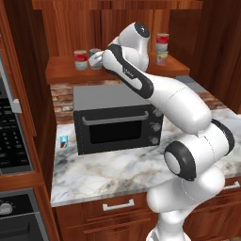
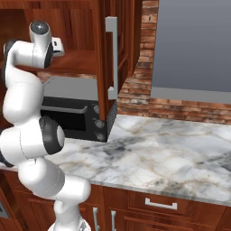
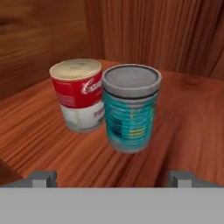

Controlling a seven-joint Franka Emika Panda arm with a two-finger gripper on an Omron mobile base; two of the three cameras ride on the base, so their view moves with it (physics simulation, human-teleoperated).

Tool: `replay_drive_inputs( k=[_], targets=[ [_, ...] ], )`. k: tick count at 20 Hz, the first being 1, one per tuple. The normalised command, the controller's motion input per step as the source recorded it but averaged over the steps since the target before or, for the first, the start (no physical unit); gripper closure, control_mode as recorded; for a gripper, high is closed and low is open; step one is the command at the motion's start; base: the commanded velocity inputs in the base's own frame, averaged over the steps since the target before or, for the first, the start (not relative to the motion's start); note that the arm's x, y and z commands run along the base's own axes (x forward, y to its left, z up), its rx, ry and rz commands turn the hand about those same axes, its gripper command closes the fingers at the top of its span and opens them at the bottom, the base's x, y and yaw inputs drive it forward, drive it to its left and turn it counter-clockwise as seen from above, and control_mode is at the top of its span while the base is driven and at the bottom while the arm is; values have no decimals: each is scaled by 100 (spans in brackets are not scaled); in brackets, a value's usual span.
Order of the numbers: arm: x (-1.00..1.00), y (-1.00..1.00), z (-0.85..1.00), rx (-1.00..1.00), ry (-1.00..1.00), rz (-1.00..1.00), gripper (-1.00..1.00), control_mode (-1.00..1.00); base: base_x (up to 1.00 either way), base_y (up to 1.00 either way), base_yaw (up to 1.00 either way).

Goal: Stack two cans on top of the other two cans in the cabinet.

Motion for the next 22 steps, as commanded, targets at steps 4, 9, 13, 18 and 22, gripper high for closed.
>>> replay_drive_inputs(
  k=[4, 9, 13, 18, 22],
  targets=[
    [18, 1, -7, 0, 0, 0, -100, -100, 0, 0, 0],
    [17, 0, -4, 0, 1, 0, -100, -100, 0, 0, 0],
    [18, 5, -4, 0, 0, 0, -100, -100, 0, 0, 0],
    [21, 8, -6, 0, 1, 0, -100, -100, 0, 0, 0],
    [20, 12, -6, 0, 1, 0, -100, -100, 0, 0, 0]
  ],
)
